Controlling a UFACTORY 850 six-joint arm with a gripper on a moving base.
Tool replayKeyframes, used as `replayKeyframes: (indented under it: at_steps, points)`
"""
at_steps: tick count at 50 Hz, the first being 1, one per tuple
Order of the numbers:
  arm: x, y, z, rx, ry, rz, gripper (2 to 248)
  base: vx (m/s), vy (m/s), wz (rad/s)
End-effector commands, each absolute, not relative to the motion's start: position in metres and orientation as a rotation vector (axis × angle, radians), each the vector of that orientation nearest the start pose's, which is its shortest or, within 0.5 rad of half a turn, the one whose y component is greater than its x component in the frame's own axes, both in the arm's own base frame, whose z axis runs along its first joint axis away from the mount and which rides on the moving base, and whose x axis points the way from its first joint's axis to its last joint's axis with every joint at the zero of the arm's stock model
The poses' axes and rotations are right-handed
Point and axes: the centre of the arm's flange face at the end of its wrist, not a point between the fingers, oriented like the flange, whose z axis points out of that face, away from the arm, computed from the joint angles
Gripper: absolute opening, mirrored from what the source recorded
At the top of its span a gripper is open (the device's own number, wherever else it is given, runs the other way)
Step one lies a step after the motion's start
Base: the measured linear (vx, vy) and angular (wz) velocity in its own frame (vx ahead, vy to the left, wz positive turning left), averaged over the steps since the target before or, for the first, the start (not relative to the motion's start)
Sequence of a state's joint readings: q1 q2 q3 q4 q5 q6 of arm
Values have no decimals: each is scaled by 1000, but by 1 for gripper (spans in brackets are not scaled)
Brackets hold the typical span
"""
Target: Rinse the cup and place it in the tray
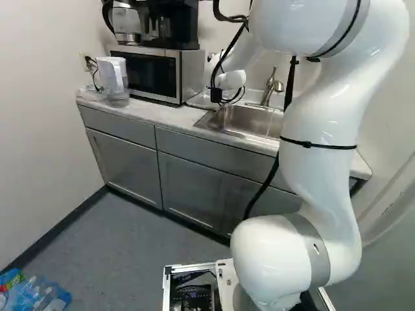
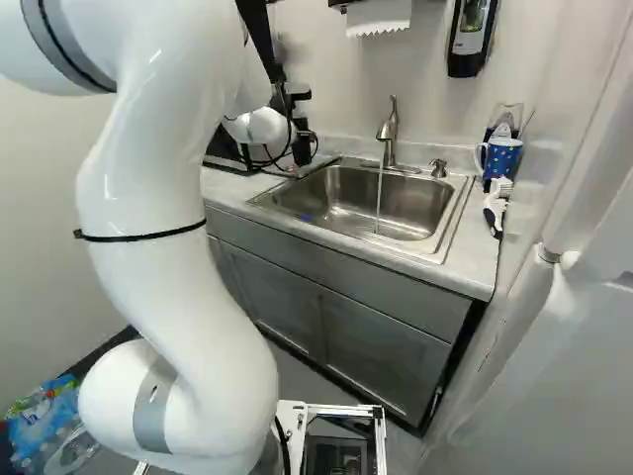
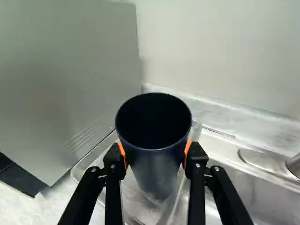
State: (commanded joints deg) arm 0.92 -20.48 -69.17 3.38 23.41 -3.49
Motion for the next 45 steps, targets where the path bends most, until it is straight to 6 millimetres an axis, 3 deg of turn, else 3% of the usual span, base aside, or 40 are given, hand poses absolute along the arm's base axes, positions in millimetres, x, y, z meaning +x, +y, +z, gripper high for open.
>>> replayKeyframes:
  at_steps: [11,24,25,30,31,35,36,40,41,45]
  points:
    - [664,14,518,-2556,-19,-1841,126,0,0,0]
    - [665,14,512,-2565,-19,-1829,126,0,0,0]
    - [665,14,512,-2565,-19,-1829,148,0,0,0]
    - [665,14,512,-2565,-19,-1829,148,0,0,0]
    - [665,14,512,-2565,-19,-1829,182,0,0,0]
    - [665,14,512,-2565,-19,-1829,182,0,0,0]
    - [665,14,512,-2565,-19,-1829,217,0,0,0]
    - [665,14,513,-2563,-19,-1832,217,0,0,0]
    - [665,14,514,-2562,-19,-1833,246,0,0,0]
    - [664,14,518,-2557,-19,-1840,246,0,0,0]
